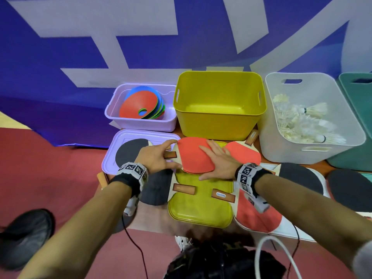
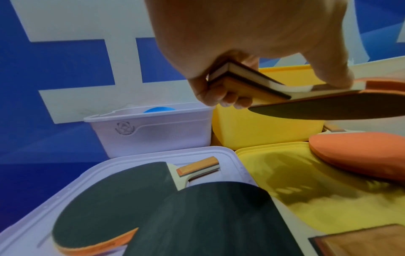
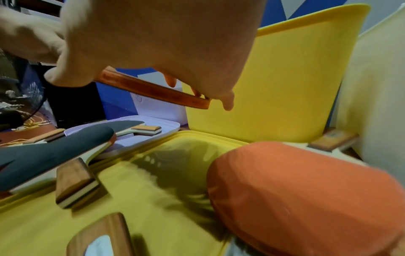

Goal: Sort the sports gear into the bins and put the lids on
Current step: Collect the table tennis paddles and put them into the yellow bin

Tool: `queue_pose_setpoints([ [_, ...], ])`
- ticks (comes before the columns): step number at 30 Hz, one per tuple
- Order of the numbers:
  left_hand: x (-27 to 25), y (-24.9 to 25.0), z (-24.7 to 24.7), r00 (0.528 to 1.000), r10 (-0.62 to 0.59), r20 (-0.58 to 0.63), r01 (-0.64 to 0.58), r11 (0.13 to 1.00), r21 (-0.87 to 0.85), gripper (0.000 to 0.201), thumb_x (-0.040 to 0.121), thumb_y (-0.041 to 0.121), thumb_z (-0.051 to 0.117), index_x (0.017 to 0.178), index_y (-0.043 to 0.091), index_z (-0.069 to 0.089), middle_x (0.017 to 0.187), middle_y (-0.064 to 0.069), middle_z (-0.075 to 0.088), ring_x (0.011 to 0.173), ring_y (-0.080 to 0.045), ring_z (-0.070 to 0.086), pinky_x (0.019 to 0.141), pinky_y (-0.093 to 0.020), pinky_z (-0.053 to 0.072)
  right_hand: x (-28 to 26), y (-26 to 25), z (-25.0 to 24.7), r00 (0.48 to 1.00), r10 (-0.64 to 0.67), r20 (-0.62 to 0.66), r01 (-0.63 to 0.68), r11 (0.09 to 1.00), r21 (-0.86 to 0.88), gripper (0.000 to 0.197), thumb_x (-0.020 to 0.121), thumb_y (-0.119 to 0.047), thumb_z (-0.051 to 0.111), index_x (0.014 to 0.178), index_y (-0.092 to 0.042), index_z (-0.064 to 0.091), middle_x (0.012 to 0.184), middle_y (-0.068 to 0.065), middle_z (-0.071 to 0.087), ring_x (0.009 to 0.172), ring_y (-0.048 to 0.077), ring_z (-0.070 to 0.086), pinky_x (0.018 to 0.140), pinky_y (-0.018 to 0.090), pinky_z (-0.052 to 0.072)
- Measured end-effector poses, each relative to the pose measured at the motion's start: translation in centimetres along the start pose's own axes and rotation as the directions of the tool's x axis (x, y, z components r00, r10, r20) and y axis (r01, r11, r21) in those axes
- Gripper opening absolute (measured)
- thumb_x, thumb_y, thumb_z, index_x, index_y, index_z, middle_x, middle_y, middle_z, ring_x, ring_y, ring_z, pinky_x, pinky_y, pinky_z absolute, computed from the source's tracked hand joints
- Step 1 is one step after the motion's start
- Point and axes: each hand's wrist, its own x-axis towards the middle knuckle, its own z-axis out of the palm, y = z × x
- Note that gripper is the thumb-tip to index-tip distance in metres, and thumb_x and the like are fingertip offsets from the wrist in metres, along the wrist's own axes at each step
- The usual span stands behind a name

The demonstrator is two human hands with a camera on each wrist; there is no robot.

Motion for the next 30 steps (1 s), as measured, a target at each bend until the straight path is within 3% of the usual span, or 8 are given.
queue_pose_setpoints([
  [3,-1.2,0.3,-0.9,0.998,0.011,-0.069,-0.012,1.0,-0.017,0.084,0.067,0.067,0.075,0.139,0.046,0.037,0.114,0.012,0.067,0.113,-0.018,0.061,0.093,-0.03,0.044,0.0,-0.8,-1.4,0.999,-0.033,-0.028,0.033,0.999,0.02,0.124,0.062,-0.079,0.068,0.155,-0.033,-0.002,0.161,0.001,-0.022,0.147,0.017,-0.022,0.119,0.051,0.003],
  [8,-2.4,1.4,-2.4,0.982,0.022,-0.19,-0.031,0.998,-0.046,0.077,0.069,0.06,0.077,0.136,0.044,0.043,0.085,0.022,0.058,0.104,-0.015,0.063,0.079,-0.024,0.037,-0.4,-1.2,-4.1,0.995,-0.064,-0.082,0.067,0.997,0.033,0.132,0.054,-0.084,0.067,0.154,-0.035,-0.006,0.16,0.0,-0.026,0.148,0.019,-0.022,0.121,0.051,0.009],
  [10,-2.4,1.7,-2.9,0.974,0.032,-0.224,-0.05,0.996,-0.072,0.075,0.068,0.061,0.077,0.133,0.044,0.044,0.088,0.022,0.064,0.102,-0.01,0.064,0.079,-0.025,0.04,-0.6,-1.1,-5.3,0.988,-0.079,-0.131,0.079,0.997,-0.012,0.132,0.055,-0.084,0.068,0.153,-0.035,-0.006,0.16,0.0,-0.026,0.147,0.018,-0.023,0.12,0.053,0.01],
  [13,-1.8,2.1,-3.4,0.975,0.023,-0.221,-0.063,0.982,-0.178,0.075,0.062,0.066,0.074,0.129,0.046,0.045,0.103,0.025,0.07,0.101,0.0,0.065,0.092,-0.034,0.05,-0.6,-1.0,-7.3,0.976,-0.093,-0.198,0.077,0.993,-0.087,0.134,0.053,-0.085,0.067,0.154,-0.034,-0.005,0.159,-0.002,-0.028,0.146,0.019,-0.025,0.119,0.056,0.011],
  [19,1.3,4.1,-5.2,0.96,0.075,-0.271,-0.121,0.98,-0.159,0.074,0.072,0.056,0.078,0.136,0.041,0.045,0.125,0.017,0.064,0.115,-0.009,0.06,0.093,-0.038,0.049,-0.3,0.1,-11.5,0.964,-0.058,-0.259,0.027,0.992,-0.12,0.137,0.05,-0.087,0.066,0.155,-0.031,-0.003,0.161,0.005,-0.018,0.149,0.026,-0.015,0.12,0.053,0.008],
  [24,5.2,5.9,-6.6,0.956,0.118,-0.268,-0.182,0.956,-0.23,0.082,0.066,0.058,0.079,0.138,0.039,0.046,0.122,0.009,0.065,0.112,-0.013,0.06,0.095,-0.038,0.048,-0.4,1.2,-14.2,0.969,0.065,-0.237,-0.095,0.989,-0.117,0.138,0.055,-0.083,0.068,0.155,-0.028,-0.011,0.159,0.008,-0.027,0.147,0.027,-0.022,0.12,0.055,0.005],
  [27,8.2,6.3,-7.0,0.974,0.148,-0.171,-0.202,0.909,-0.364,0.086,0.053,0.069,0.075,0.131,0.051,0.044,0.113,0.02,0.069,0.111,-0.005,0.062,0.099,-0.042,0.048,-0.4,1.8,-15.7,0.969,0.133,-0.21,-0.157,0.982,-0.105,0.138,0.057,-0.08,0.069,0.154,-0.028,-0.014,0.158,0.008,-0.029,0.147,0.026,-0.023,0.119,0.056,0.005],
  [30,11.1,6.9,-7.5,0.976,0.189,-0.112,-0.217,0.9,-0.379,0.086,0.053,0.069,0.077,0.13,0.054,0.042,0.113,0.024,0.068,0.113,-0.003,0.061,0.103,-0.043,0.046,0.2,2.6,-16.8,0.962,0.194,-0.194,-0.214,0.973,-0.09,0.136,0.059,-0.078,0.07,0.154,-0.029,-0.014,0.159,0.007,-0.027,0.147,0.026,-0.022,0.118,0.055,0.006],
])
